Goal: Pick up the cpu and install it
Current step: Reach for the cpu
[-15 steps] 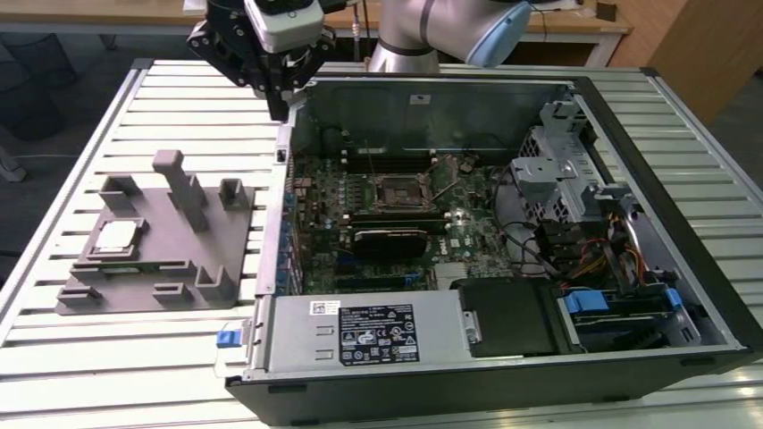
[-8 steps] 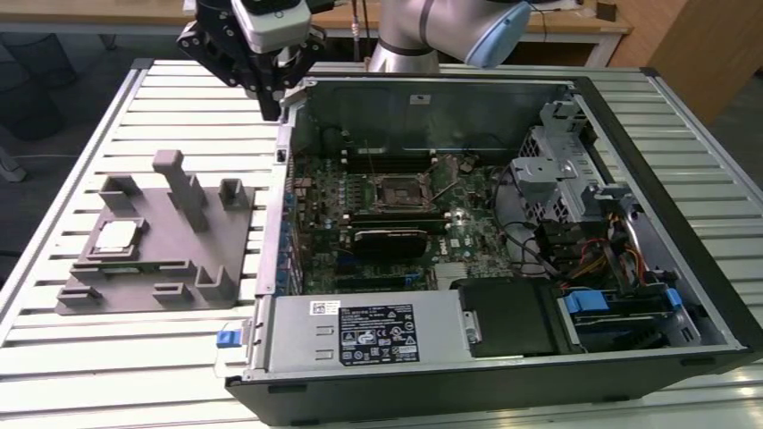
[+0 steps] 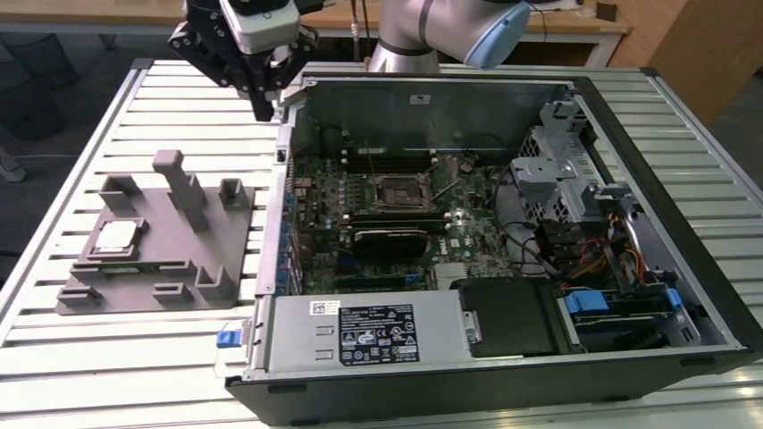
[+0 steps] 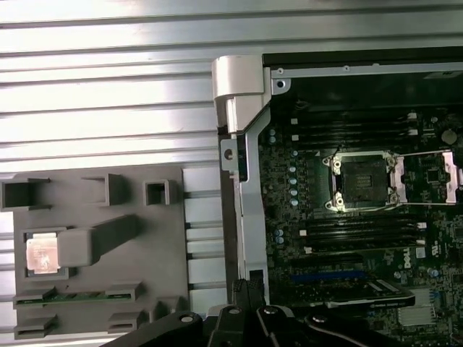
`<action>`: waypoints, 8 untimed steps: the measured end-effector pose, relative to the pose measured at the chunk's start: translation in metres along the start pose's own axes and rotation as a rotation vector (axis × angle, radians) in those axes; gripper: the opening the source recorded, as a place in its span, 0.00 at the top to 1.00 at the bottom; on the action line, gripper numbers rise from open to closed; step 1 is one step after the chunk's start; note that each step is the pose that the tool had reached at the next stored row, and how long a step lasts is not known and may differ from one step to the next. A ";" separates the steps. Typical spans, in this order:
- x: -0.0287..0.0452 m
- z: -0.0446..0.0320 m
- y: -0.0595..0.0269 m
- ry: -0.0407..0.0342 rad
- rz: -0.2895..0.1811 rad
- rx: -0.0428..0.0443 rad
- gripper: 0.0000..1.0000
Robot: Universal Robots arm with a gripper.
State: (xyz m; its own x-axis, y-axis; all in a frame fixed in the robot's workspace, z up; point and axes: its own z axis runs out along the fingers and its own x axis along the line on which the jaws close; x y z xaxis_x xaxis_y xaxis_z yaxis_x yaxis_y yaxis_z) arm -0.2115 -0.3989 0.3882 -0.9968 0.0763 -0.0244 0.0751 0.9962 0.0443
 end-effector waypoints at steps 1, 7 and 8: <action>0.0009 0.0001 -0.0001 -0.0001 0.000 -0.0001 0.89; 0.0064 0.0004 -0.0005 -0.0001 0.000 -0.0001 0.89; 0.0073 0.0005 -0.0006 -0.0001 0.000 -0.0001 0.89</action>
State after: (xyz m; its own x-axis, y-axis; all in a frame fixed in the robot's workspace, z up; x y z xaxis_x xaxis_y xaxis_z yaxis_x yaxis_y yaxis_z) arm -0.2188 -0.3989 0.3876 -0.9968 0.0762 -0.0245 0.0751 0.9962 0.0444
